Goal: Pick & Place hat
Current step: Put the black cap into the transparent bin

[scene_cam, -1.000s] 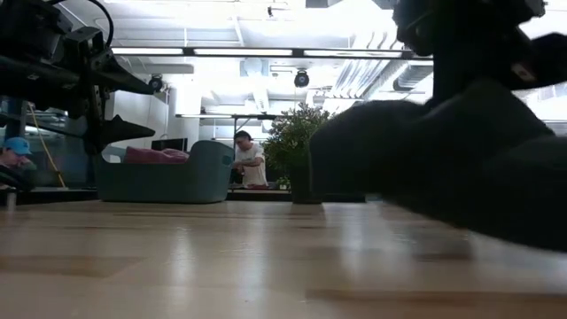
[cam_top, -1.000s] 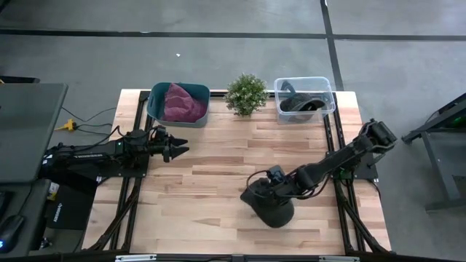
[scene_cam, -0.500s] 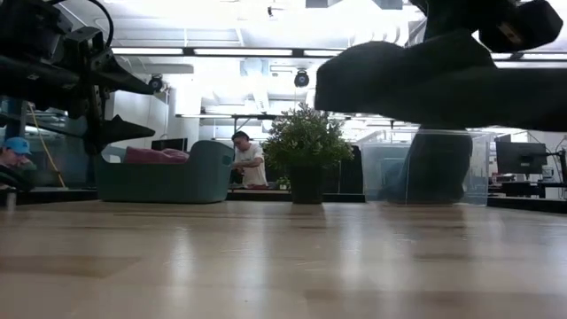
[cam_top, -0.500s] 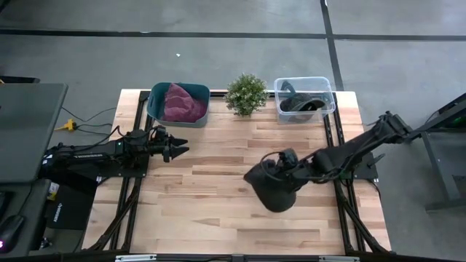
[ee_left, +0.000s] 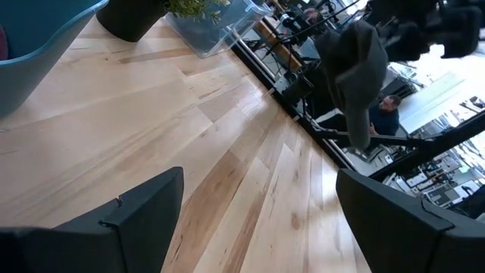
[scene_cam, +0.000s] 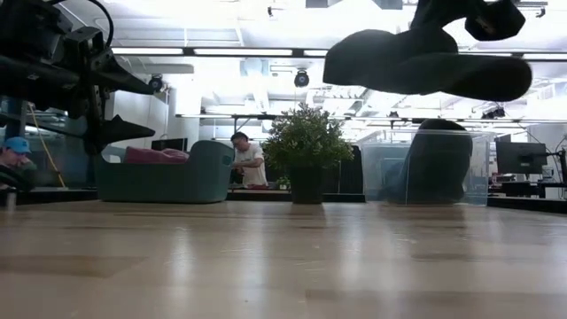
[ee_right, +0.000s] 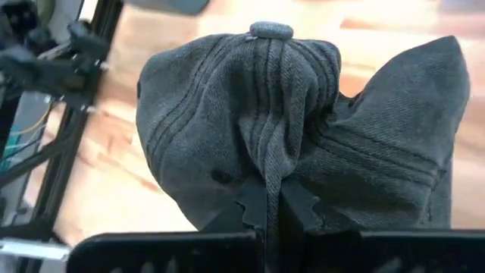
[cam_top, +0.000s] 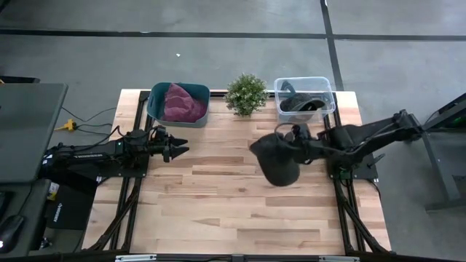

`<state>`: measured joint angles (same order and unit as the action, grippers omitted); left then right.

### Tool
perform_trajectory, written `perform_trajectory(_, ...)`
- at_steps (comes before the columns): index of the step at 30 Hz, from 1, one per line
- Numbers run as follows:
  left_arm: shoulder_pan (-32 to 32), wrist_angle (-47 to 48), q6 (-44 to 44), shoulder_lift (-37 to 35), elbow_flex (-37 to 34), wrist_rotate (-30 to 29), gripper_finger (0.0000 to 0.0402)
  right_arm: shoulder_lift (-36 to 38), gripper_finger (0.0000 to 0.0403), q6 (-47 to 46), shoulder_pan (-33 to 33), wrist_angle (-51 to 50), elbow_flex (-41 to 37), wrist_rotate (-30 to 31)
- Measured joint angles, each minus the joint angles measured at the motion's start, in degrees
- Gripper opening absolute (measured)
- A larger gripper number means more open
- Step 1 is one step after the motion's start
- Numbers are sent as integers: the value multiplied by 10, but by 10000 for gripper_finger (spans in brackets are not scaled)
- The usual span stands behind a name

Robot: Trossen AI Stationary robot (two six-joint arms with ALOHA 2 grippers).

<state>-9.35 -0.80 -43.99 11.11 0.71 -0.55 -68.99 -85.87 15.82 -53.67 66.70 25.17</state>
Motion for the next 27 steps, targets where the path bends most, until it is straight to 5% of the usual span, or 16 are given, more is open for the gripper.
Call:
perform_trajectory(17,0,0,0,0,0,0,337,137,0,195,-199,-41,2,-21)
perform_trajectory(27,0,0,0,0,0,0,337,134,0,403,-370,-100,146,-57)
